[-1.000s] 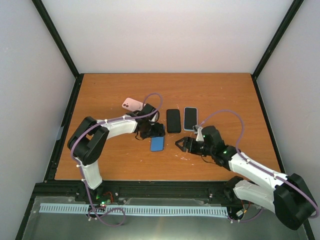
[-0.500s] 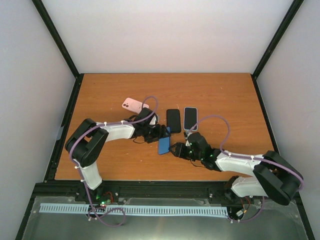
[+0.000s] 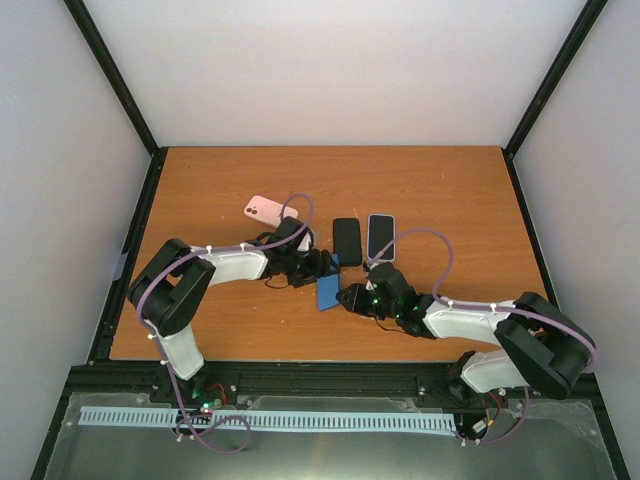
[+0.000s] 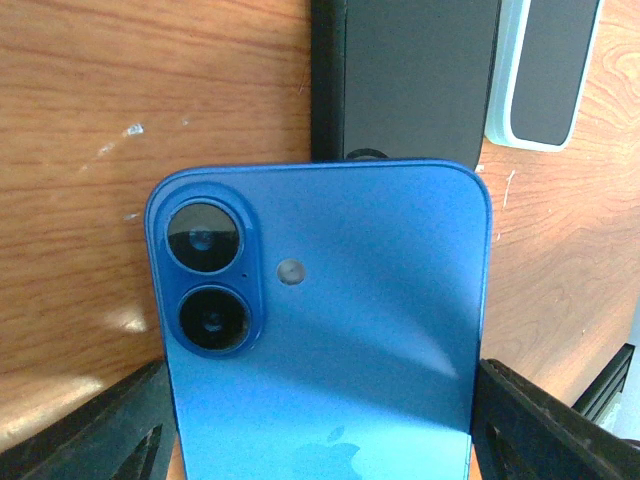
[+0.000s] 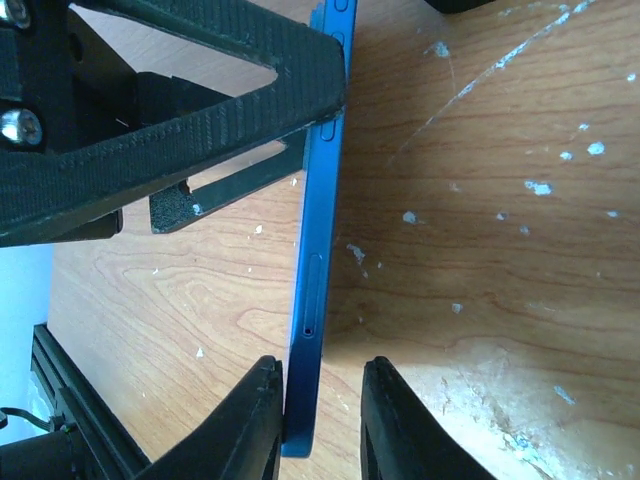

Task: Put the phone into the phone case

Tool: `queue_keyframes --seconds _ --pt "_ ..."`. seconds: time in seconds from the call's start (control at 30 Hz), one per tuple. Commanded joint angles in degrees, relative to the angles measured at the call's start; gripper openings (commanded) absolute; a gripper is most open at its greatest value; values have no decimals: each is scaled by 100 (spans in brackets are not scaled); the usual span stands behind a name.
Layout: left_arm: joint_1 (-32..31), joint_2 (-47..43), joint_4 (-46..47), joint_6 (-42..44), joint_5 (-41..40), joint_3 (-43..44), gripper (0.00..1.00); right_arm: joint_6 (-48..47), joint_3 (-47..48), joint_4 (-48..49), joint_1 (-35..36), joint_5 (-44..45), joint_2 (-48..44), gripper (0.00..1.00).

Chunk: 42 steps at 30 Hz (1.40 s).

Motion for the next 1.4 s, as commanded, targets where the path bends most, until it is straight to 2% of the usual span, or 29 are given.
queue_keyframes --seconds 0.0,0.23,0.37,0.53,0.73,0.83,0.93,1.03,1.13,1.37 --pt "-62 -136 96 -150 74 -73 63 -42 175 -81 35 158 77 22" --pt "-62 -114 348 -252 256 -304 64 102 486 -670 34 -31 319 17" --pt "-59 -139 405 -293 296 -374 64 175 500 -582 32 -135 366 16" --pt "-62 -222 520 -383 346 -497 65 232 293 -190 34 -157 243 3" --pt "-62 -441 268 -350 149 -339 86 206 116 -263 31 36 -89 3" --pt "-38 -533 -398 -346 -516 42 98 200 -1 -259 35 67 -187 3" --pt "49 -580 -1247 -360 -1297 491 99 162 -84 -291 37 136 -267 3" --pt "400 -596 -1526 -379 -1664 714 99 55 -74 -416 36 171 -376 3" --pt "1025 -537 -1663 -325 -1828 899 99 -50 -19 -623 35 249 -562 3" --pt "2036 -180 -1373 253 -2145 1649 99 -235 155 -1024 37 423 -827 3"
